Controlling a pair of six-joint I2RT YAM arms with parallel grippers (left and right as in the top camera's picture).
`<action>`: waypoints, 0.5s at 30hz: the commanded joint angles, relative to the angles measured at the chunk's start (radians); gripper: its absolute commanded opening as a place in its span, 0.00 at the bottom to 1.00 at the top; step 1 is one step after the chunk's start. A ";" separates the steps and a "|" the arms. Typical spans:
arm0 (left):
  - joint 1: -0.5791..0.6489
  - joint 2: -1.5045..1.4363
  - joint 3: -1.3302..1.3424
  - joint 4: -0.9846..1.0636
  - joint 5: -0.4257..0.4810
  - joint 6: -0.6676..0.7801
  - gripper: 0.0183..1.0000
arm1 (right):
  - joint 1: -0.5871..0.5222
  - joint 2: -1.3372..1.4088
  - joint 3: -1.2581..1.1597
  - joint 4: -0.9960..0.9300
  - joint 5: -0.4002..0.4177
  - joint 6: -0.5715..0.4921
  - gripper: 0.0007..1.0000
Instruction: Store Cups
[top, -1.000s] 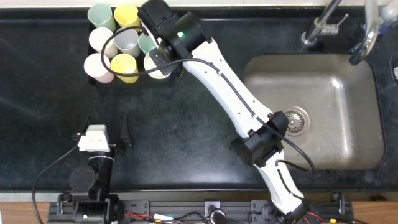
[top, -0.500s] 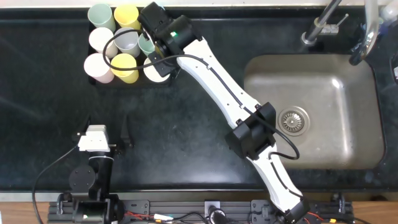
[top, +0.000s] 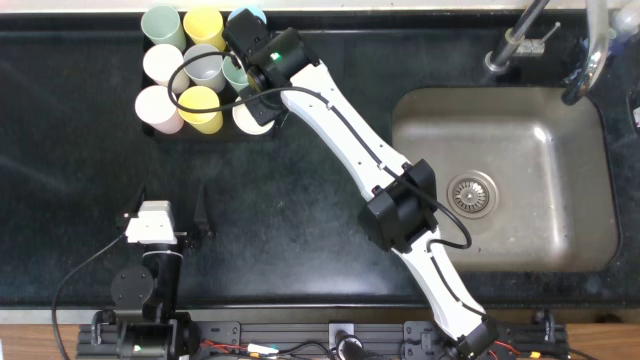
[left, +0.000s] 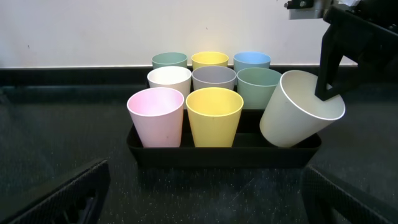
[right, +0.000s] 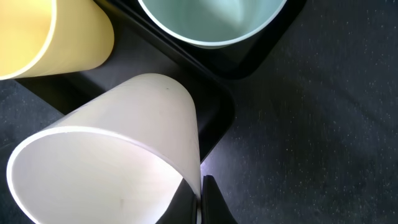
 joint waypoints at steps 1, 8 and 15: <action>0.000 -0.007 -0.001 -0.005 -0.001 -0.007 1.00 | -0.005 0.003 0.009 0.005 -0.012 0.007 0.04; 0.000 -0.007 -0.001 -0.005 -0.001 -0.007 1.00 | -0.005 0.003 -0.024 0.009 -0.011 0.007 0.04; 0.000 -0.007 -0.001 -0.005 -0.001 -0.007 1.00 | -0.007 0.003 -0.035 0.013 -0.011 0.008 0.04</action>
